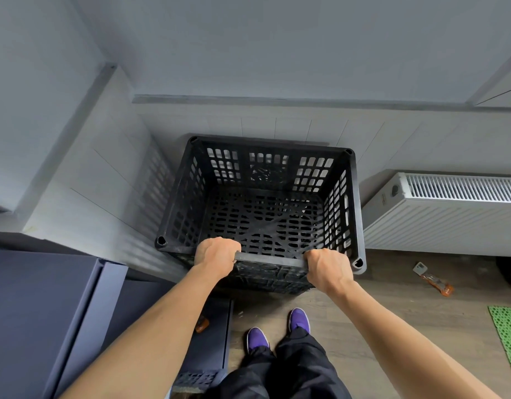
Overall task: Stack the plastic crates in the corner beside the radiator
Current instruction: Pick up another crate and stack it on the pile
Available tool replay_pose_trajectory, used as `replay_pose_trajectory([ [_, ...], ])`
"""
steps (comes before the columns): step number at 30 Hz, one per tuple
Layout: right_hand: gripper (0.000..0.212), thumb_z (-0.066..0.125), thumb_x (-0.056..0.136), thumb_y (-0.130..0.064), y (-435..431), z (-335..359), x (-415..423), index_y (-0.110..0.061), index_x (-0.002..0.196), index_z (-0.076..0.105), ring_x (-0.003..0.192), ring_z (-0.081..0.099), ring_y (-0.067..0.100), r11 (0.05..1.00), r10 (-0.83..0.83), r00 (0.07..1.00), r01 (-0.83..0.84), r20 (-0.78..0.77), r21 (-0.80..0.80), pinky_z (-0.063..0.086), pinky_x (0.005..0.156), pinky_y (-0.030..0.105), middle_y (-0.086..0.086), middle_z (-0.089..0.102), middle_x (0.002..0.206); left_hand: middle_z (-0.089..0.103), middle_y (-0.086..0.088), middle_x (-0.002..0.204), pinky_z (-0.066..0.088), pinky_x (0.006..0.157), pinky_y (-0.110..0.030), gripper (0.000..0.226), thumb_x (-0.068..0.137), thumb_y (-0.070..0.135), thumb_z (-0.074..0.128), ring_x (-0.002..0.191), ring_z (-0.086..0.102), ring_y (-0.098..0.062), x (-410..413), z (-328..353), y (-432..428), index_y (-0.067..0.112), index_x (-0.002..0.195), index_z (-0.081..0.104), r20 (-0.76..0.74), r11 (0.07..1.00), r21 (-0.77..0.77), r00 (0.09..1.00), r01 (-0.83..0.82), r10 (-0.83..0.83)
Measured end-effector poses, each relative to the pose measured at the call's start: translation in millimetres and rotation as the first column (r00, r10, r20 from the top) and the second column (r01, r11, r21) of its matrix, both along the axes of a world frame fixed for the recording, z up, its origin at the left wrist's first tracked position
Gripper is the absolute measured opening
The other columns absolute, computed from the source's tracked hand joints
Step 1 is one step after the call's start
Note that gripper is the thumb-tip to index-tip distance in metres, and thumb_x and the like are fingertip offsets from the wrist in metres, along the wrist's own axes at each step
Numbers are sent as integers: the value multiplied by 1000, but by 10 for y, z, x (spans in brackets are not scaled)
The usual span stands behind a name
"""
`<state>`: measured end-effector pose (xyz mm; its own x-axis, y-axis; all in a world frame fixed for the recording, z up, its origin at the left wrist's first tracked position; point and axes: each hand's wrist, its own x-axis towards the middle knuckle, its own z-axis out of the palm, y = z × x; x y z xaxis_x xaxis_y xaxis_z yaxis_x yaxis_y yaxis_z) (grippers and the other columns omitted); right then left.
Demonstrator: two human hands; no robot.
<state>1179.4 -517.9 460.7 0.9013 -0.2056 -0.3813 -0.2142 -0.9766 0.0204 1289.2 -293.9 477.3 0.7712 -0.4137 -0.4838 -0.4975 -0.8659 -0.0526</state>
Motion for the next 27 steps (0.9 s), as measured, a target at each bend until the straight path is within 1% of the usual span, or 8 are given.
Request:
replay_pose_trajectory([
  [3, 14, 54, 87, -16, -10, 30, -12, -16, 93, 67, 80, 69, 29, 1000, 12, 1000, -11, -24, 7, 46, 63, 32, 4, 72, 88, 65, 6, 83, 38, 77, -27, 20, 88, 13, 54, 79, 60, -17, -23, -32, -12, 30, 93, 63, 5, 1000, -9, 1000, -11, 11],
  [6, 15, 56, 88, -22, -63, 63, -10, -17, 98, 66, 86, 68, 28, 997, 66, 996, -65, -55, 29, 49, 69, 33, 4, 72, 94, 67, 8, 88, 36, 91, -30, 16, 92, 29, 57, 86, 59, -16, -34, -116, 13, 35, 105, 63, 8, 998, -60, 1000, -17, 18],
  [8, 22, 57, 88, -27, -117, 92, -22, -19, 107, 64, 92, 67, 27, 992, 112, 990, -106, -86, 64, 51, 73, 33, 2, 70, 100, 67, 8, 100, 31, 99, -35, 30, 91, 40, 59, 100, 57, -17, -67, -153, 26, 39, 121, 56, -11, 997, -71, 1000, -11, 10],
  [11, 34, 58, 86, -32, -241, 175, -46, -26, 119, 60, 99, 66, 26, 977, 183, 976, -167, -114, 136, 56, 79, 36, 1, 70, 107, 62, 5, 116, 22, 109, -47, 52, 88, 44, 63, 117, 51, -21, -161, -125, -64, 37, 136, 45, -30, 989, -144, 999, 30, -34],
  [15, 40, 66, 87, -35, -443, 437, -63, -28, 126, 60, 107, 64, 24, 949, 240, 964, -208, -115, 235, 54, 86, 36, -2, 68, 115, 59, 3, 126, 24, 109, -48, 55, 88, 44, 63, 123, 49, -22, -438, -13, -393, 34, 139, 44, -38, 945, -316, 994, 88, -105],
  [18, 36, 63, 92, -34, -621, 588, -137, -25, 127, 61, 110, 61, 22, 937, 228, 968, -190, -103, 294, 51, 91, 36, -3, 67, 120, 59, 4, 129, 27, 108, -46, 52, 90, 45, 61, 124, 49, -21, -669, 32, -694, 33, 138, 46, -26, 914, -384, 988, 130, -151],
  [22, 30, 54, 96, -26, -825, 578, -298, -26, 124, 64, 112, 60, 21, 940, 183, 983, -180, 15, 289, 51, 90, 35, -4, 67, 121, 61, 2, 127, 34, 104, -44, 49, 92, 42, 59, 121, 52, -23, -906, 97, -980, 29, 138, 48, 46, 898, -408, 986, 164, -159],
  [27, 34, 56, 95, -19, -1024, 541, -569, -28, 127, 63, 122, 46, 21, 927, 194, 977, -213, 91, 308, 46, 98, 38, -4, 55, 135, 61, 1, 126, 38, 101, -43, 46, 93, 41, 56, 119, 52, -24, -1136, 191, -1266, 27, 136, 50, 116, 908, -395, 988, 137, -99],
])
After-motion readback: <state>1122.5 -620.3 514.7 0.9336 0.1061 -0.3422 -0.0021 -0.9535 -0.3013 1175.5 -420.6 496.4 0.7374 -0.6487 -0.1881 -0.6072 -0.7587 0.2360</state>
